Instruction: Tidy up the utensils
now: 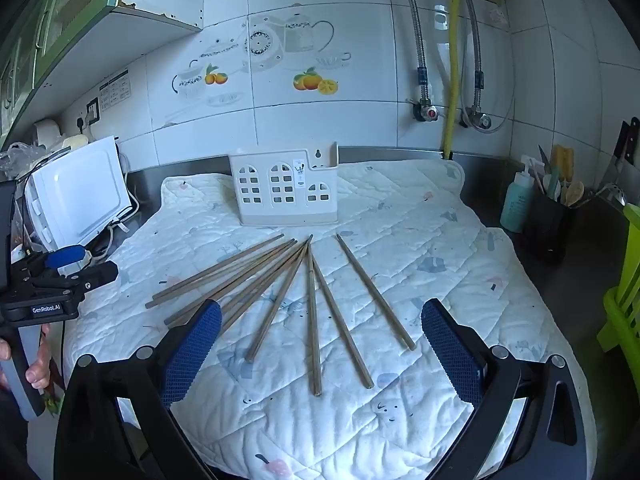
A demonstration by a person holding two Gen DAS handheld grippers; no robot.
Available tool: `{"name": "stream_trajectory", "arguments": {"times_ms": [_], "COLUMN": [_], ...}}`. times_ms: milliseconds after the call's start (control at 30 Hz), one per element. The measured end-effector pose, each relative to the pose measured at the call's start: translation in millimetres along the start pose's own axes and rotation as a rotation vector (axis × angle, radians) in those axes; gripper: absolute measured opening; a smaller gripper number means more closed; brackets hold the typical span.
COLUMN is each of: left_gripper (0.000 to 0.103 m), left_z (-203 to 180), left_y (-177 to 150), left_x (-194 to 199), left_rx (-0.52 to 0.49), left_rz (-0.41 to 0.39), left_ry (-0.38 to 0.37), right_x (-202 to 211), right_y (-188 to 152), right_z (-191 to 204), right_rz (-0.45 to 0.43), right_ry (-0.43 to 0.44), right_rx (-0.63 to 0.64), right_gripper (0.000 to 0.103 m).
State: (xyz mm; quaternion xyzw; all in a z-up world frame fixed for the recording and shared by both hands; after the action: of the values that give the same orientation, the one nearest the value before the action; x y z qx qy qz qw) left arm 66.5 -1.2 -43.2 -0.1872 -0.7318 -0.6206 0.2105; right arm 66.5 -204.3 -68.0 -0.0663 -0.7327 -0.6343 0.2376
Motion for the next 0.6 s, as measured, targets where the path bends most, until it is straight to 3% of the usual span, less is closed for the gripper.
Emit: {"name": "stream_trajectory", "arguments": {"times_ms": [233,600], "left_gripper": [0.098,0.098], "left_z": [1,0], "left_y": [-4,-5], "left_x": [-11,-10], "left_rx": [0.033,0.039], "left_rz": [0.049,0.038], "left_ry": [-0.015,-0.015], "right_x": [0,-1], "right_y": [2,3], "right_z": [1,1], "right_rz": [-0.004,-0.008], "right_ry": [-0.005,0.0], "right_rx": [0.002,0.002], "right_gripper": [0.097,0.097]}}
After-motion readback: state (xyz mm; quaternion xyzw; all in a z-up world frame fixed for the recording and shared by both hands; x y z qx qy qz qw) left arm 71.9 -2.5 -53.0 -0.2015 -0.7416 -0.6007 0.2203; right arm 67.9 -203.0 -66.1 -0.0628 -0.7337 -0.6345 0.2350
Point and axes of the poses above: each gripper's, at about its wrist camera, not at the fingertips, and x roughly against the way its jaws point, z to its left, y to its top, the point moved 8 cm from there along -x, roughly the way its jaws point, and after that the axes turned 9 degrees about x, right-handed, at the moved point
